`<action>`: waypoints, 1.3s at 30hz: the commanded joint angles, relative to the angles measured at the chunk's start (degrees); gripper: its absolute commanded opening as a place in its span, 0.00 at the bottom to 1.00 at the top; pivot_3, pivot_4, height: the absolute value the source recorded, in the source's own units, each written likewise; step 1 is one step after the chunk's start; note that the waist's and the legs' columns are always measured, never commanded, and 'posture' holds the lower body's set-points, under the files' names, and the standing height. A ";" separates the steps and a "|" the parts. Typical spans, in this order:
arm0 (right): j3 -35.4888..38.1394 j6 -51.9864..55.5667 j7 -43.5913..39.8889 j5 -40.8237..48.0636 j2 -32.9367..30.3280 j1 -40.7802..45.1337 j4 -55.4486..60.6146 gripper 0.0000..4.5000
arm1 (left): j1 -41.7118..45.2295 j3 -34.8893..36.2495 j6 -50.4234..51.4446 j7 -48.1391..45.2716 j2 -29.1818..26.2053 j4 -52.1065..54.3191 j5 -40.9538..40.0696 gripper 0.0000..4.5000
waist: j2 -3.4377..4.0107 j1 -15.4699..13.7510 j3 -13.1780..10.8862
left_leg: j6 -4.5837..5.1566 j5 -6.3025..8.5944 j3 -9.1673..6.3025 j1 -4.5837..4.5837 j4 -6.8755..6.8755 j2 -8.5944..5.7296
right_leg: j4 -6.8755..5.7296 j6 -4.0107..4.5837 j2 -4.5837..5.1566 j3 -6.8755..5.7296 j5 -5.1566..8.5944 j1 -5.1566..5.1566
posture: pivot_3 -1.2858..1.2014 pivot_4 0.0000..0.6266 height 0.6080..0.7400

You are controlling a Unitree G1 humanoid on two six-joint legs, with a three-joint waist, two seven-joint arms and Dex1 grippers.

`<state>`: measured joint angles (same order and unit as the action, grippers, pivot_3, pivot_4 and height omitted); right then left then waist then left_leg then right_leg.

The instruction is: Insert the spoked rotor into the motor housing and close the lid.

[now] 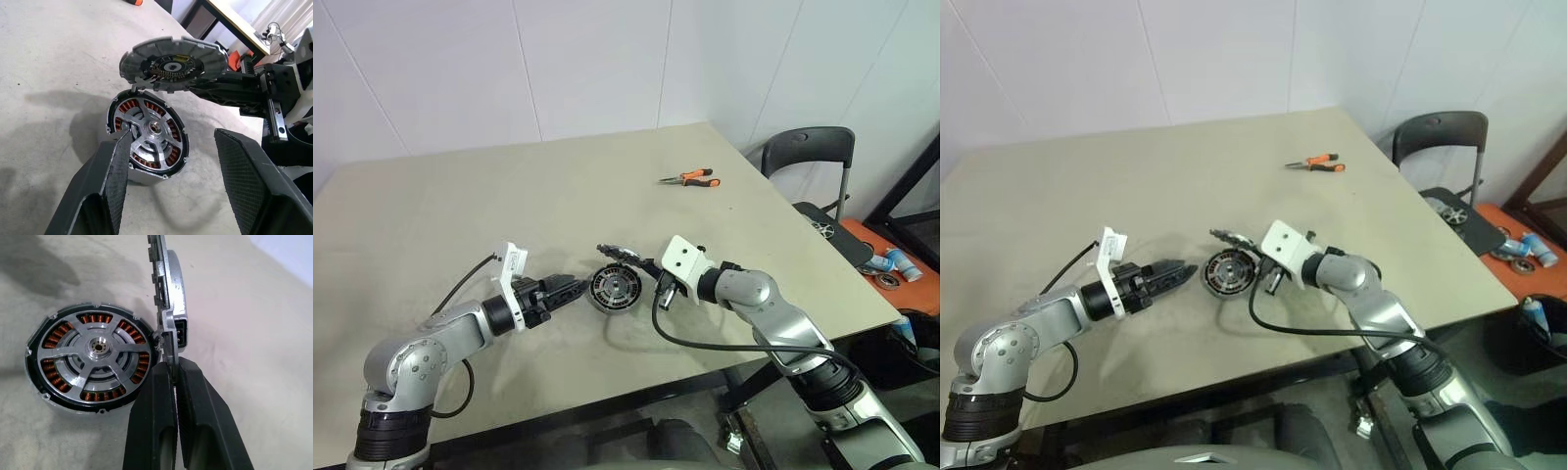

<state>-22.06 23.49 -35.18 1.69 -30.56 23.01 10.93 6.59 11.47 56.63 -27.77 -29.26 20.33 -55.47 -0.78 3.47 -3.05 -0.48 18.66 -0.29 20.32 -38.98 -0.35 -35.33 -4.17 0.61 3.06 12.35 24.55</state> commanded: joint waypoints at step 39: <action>13.87 7.68 -20.73 13.62 -11.27 1.29 -8.61 0.46 | 3.65 3.97 0.08 -0.12 -3.71 -1.44 -0.59 0.64 | -0.16 -2.62 0.09 | 0.00 -0.01 0.02 -0.42 -0.17 -0.01 | -0.20 0.23 -0.07 -0.01 0.12 -0.40 | 0.52 0.00 1.00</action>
<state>-10.01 32.10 -56.42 15.24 -42.07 24.37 1.79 9.05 13.45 57.04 -27.17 -32.17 18.56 -55.66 -0.94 0.85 -2.96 -0.49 18.65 -0.26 19.97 -39.15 -0.37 -35.52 -3.95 0.57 3.06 12.47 24.22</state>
